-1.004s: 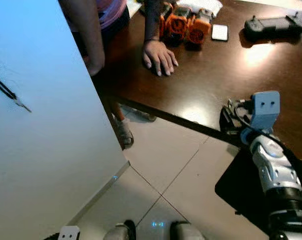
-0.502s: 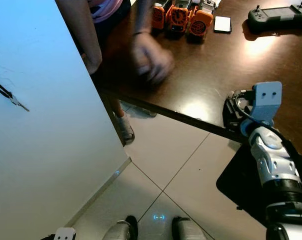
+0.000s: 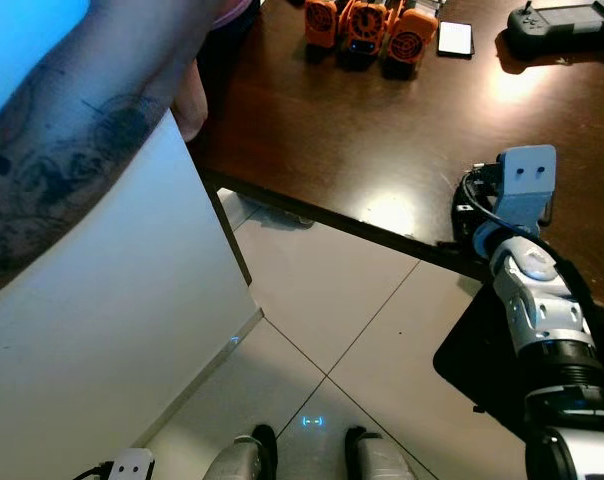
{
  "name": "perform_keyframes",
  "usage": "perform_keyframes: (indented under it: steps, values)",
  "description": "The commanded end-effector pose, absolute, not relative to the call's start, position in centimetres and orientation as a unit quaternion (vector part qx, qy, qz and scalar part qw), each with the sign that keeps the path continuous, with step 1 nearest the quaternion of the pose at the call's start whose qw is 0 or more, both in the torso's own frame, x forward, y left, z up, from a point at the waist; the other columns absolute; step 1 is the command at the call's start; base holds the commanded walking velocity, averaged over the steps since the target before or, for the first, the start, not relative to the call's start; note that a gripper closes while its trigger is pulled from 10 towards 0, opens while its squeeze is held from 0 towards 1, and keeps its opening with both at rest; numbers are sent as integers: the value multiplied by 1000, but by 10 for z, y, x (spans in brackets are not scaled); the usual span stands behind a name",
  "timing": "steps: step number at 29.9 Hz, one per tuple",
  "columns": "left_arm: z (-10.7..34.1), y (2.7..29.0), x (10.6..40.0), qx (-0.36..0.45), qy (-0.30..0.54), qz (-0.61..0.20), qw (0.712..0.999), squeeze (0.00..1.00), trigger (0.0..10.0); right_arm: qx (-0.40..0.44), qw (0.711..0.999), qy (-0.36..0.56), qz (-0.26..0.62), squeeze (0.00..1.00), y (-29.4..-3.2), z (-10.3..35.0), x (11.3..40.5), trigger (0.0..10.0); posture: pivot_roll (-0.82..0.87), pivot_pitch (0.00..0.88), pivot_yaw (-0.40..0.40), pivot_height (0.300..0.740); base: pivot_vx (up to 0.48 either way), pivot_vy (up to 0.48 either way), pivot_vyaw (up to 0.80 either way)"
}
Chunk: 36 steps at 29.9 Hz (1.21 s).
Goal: Hang keys on a hook
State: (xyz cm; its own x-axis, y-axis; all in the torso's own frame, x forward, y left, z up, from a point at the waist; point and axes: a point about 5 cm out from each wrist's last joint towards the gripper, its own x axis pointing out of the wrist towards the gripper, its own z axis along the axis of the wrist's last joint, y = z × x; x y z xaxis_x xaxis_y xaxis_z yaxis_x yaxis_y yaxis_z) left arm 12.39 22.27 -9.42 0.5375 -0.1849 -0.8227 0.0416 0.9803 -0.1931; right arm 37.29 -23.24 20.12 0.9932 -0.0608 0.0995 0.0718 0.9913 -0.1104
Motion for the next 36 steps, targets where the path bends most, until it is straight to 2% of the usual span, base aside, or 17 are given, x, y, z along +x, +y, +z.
perform_keyframes:
  steps: [1,10,21,23,24,25,26,27,36]
  values:
    - [-99,222,108,-77,499,-65,861,0,10000,-54,998,-16,-26,0,-229,187,373,0,-108,266,153,740,0,0,0]
    - [-99,219,110,-79,496,-71,862,0,10000,-50,998,-29,-21,0,-227,194,375,0,-112,255,152,740,0,0,0]
    - [-99,214,115,-81,493,-73,863,0,10000,-1,997,-76,19,0,-216,202,370,0,-122,239,149,740,0,0,0]
    - [-99,212,116,-81,493,-75,863,0,10000,26,993,-101,53,0,-209,207,366,0,-130,231,145,740,0,0,0]
    - [-99,211,117,-82,492,-76,863,0,10000,33,991,-109,73,0,-205,208,363,2275,-132,229,142,740,0,0,0]
    - [-99,211,117,-82,492,-76,863,0,10000,33,991,-109,73,0,-205,208,363,2275,-132,229,142,740,0,0,0]
    - [-99,210,118,-82,492,-77,863,0,10000,35,989,-113,85,475,-203,209,362,10000,-133,229,142,740,0,0,0]
    - [-99,209,119,-83,491,-78,864,0,10000,25,990,-109,86,1000,-202,207,361,10000,-134,226,141,740,0,0,0]
    - [-99,207,120,-86,490,-80,864,0,10000,23,991,-117,68,1000,-208,208,358,10000,-134,228,139,740,0,0,0]
